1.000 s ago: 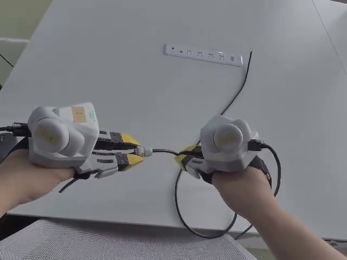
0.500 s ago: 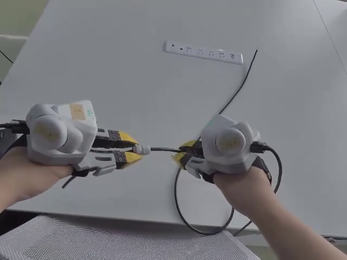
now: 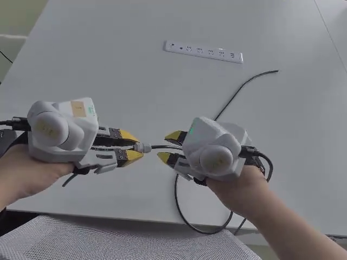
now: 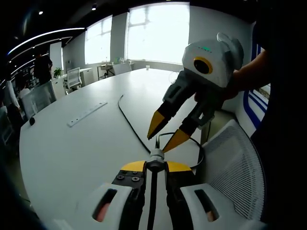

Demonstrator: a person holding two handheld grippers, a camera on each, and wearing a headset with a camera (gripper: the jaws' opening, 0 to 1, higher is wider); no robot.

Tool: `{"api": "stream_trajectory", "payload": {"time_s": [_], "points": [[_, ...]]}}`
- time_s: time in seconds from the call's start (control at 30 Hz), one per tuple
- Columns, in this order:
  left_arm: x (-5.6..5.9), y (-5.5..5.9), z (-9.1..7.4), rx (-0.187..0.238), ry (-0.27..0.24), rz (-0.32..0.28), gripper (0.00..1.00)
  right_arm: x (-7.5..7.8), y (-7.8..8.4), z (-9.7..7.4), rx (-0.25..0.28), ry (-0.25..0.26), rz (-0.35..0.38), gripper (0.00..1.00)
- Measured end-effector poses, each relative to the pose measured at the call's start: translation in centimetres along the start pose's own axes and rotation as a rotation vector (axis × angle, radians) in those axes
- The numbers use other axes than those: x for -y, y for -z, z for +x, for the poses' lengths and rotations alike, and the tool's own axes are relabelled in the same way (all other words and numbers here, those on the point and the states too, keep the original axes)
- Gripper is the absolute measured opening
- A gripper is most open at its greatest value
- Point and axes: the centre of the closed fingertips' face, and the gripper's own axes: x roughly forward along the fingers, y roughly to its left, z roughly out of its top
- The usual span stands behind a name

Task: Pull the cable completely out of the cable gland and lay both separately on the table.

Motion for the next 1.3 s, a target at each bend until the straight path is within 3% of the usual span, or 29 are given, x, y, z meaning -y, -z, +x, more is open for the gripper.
{"api": "stream_trajectory", "payload": {"time_s": [0.27,0.43,0.57,0.73,1.17,1.3], "points": [[0.2,-0.1,0.2,0.002,0.005,0.005,0.15,-0.8,-1.1,0.1,0.021,-0.025,-0.035,0.15],[0.5,0.0,0.3,0.002,0.013,0.006,0.15,-1.0,-0.8,0.3,-0.002,-0.022,-0.077,0.05],[0.6,0.0,0.2,0.001,0.014,0.006,0.15,-0.9,-0.8,0.4,0.001,-0.016,-0.075,0.03],[0.3,-0.3,0.0,0.016,0.013,0.001,0.15,-0.5,-0.9,0.1,0.020,0.003,-0.038,0.02],[0.4,-0.4,-0.3,0.025,0.011,0.033,0.15,0.4,1.4,-0.3,-0.007,0.026,0.127,0.01],[0.4,-0.5,-0.3,0.027,0.009,0.032,0.15,0.6,2.1,-0.4,-0.008,0.023,0.241,0.01]]}}
